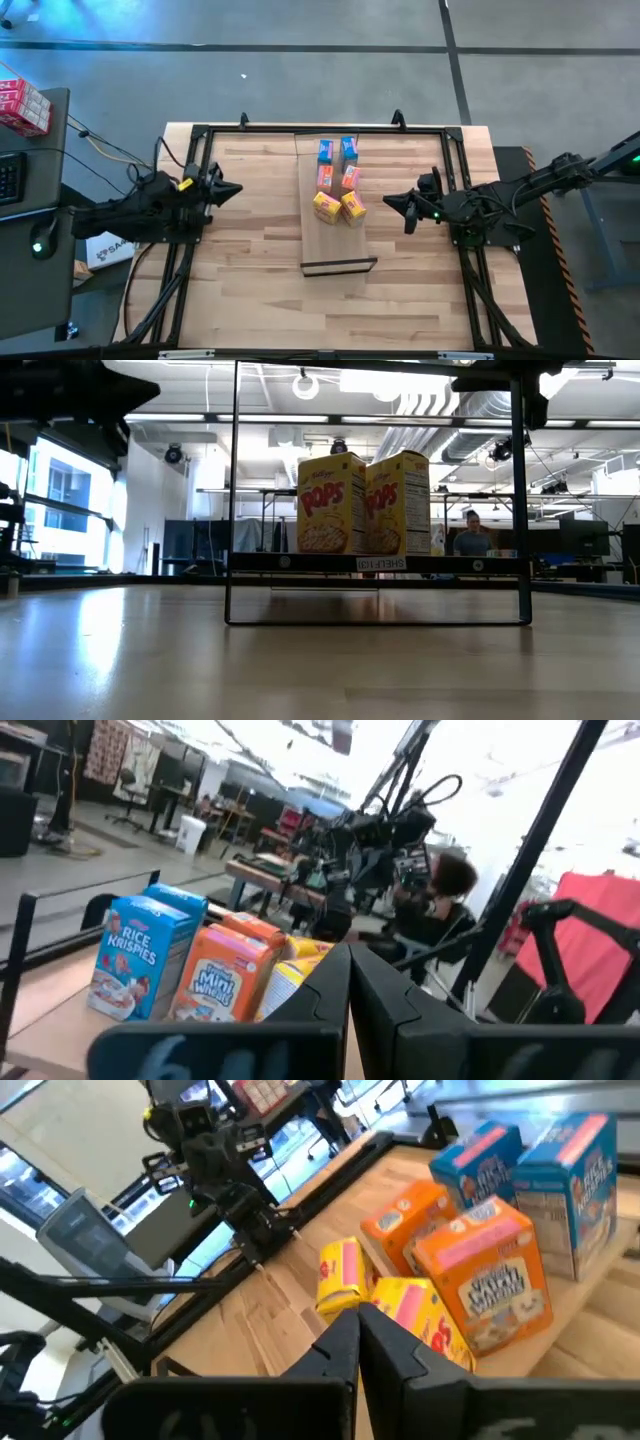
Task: Stack cereal on shelf
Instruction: Return to Home Position
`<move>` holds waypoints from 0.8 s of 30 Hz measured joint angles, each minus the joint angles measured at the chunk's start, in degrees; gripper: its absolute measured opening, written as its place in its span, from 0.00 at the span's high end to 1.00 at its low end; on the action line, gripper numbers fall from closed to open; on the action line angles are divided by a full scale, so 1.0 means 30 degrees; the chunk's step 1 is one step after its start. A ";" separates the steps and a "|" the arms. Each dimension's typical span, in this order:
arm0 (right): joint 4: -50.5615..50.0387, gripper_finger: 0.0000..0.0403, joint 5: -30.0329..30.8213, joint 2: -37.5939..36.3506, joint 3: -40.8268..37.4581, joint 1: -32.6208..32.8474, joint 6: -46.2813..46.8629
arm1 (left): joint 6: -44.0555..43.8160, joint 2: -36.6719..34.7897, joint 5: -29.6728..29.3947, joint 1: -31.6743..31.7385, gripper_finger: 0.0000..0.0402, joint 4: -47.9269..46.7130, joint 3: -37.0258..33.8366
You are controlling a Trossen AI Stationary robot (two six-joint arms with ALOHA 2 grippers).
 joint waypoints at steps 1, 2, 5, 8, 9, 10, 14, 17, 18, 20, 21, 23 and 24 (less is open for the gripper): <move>-0.0146 1.00 -0.0034 0.0000 0.0000 0.0016 0.0238 | -0.0176 -0.0028 -0.0031 0.0000 1.00 0.0536 -0.0493; -0.0208 1.00 -0.0122 0.0000 0.0000 0.0054 0.0318 | -0.0402 -0.0003 -0.0020 0.0000 1.00 0.1232 -0.1089; -0.0387 1.00 -0.0635 0.0015 0.0000 0.0080 0.0361 | -0.1417 0.0001 -0.0133 0.0000 1.00 0.3130 -0.2848; -0.0397 1.00 -0.0664 0.0003 0.0000 0.0073 0.0358 | -0.1252 0.0006 -0.0125 0.0000 1.00 0.2650 -0.2804; -0.0414 1.00 -0.0664 0.0007 0.0000 0.0073 0.0345 | -0.1014 0.0013 -0.0144 0.0002 1.00 0.2359 -0.2811; -0.0431 1.00 -0.0640 0.0007 0.0000 0.0073 0.0341 | -0.0720 0.0001 -0.0145 0.0007 1.00 0.2047 -0.2840; -0.0431 1.00 -0.0533 0.0007 0.0000 0.0073 0.1210 | 0.0016 0.0001 -0.0259 0.0015 1.00 0.2186 -0.2833; -0.0459 1.00 -0.0612 0.0007 0.0000 0.0073 0.1213 | -0.0059 0.0001 -0.0268 0.0015 1.00 0.2080 -0.2833; -0.0478 1.00 -0.0613 0.0007 0.0000 0.0073 0.1226 | -0.0082 0.0001 -0.0266 0.0015 1.00 0.1946 -0.2833; -0.0489 1.00 -0.0647 0.0002 0.0000 0.0073 0.1161 | -0.0080 0.0006 -0.0268 0.0015 1.00 0.1656 -0.2836; -0.0500 1.00 -0.0756 -0.0047 0.0000 0.0073 0.0945 | -0.0084 0.0001 -0.0268 0.0015 1.00 0.1651 -0.2834; -0.0511 1.00 -0.1087 -0.0154 0.0000 -0.0003 0.0391 | -0.0084 0.0001 -0.0275 0.0015 1.00 0.1661 -0.2839; -0.0538 1.00 -0.1292 -0.0257 0.0000 -0.0065 0.0179 | -0.0084 0.0001 -0.0275 0.0015 1.00 0.1642 -0.2833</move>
